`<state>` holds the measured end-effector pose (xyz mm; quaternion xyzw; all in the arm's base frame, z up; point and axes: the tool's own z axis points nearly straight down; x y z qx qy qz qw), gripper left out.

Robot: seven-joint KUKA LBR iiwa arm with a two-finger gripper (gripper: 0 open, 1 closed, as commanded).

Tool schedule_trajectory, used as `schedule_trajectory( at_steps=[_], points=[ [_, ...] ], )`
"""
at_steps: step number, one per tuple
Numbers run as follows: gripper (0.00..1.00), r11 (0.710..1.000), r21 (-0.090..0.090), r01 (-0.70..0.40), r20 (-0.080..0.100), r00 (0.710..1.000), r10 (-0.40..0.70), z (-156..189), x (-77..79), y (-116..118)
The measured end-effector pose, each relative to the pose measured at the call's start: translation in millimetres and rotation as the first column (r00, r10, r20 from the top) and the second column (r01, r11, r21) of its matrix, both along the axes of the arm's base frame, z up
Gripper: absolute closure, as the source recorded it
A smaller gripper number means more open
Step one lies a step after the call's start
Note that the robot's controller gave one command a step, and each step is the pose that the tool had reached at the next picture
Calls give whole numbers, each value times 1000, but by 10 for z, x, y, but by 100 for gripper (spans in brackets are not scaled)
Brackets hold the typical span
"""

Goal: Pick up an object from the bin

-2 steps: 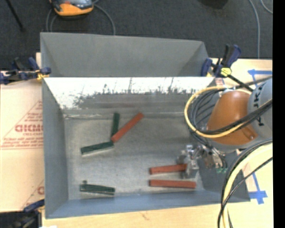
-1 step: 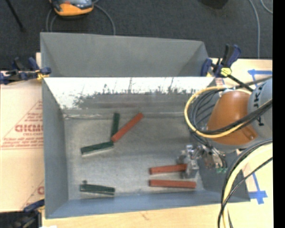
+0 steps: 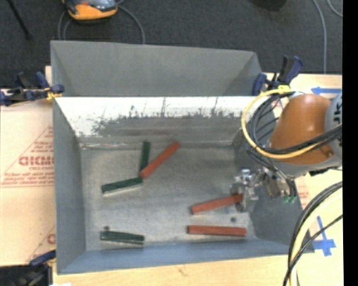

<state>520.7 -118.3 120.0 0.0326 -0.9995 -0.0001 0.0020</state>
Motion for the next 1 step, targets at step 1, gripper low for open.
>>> schedule_trajectory(
  at_steps=[1],
  points=[
    [100, 1000, -1, 1, 9, 1000, -1, 1440, 163, 134]
  ],
)
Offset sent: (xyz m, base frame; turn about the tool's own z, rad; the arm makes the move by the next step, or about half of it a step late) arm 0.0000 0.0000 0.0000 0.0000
